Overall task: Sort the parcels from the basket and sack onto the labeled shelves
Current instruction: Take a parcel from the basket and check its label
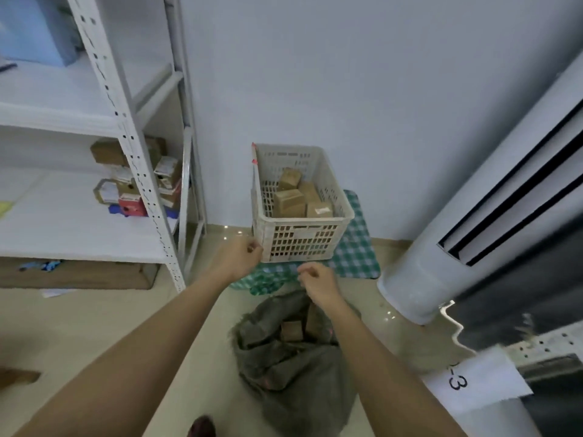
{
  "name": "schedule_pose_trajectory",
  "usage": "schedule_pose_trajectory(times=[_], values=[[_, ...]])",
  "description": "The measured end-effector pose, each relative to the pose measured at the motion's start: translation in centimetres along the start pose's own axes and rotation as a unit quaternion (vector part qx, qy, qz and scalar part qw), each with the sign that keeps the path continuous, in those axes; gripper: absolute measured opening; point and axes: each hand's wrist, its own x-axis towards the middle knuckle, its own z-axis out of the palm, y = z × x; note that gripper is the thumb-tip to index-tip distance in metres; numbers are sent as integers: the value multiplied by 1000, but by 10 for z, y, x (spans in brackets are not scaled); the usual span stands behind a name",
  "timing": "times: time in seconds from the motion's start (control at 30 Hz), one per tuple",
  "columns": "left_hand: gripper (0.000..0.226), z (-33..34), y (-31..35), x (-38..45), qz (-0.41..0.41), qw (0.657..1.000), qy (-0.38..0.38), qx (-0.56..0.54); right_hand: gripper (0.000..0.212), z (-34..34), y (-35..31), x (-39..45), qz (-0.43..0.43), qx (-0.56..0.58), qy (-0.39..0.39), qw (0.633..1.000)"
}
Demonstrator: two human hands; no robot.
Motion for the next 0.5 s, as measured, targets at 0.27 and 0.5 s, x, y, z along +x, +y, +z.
schedule_pose_trajectory(times=[0.27, 0.5], values=[[20, -40, -30, 89, 12, 998, -63, -21, 20, 50, -30, 60, 63, 58, 15, 996], [20, -55, -37, 174, 10, 994, -108, -11, 23, 55, -64, 145, 42, 109, 84, 990]])
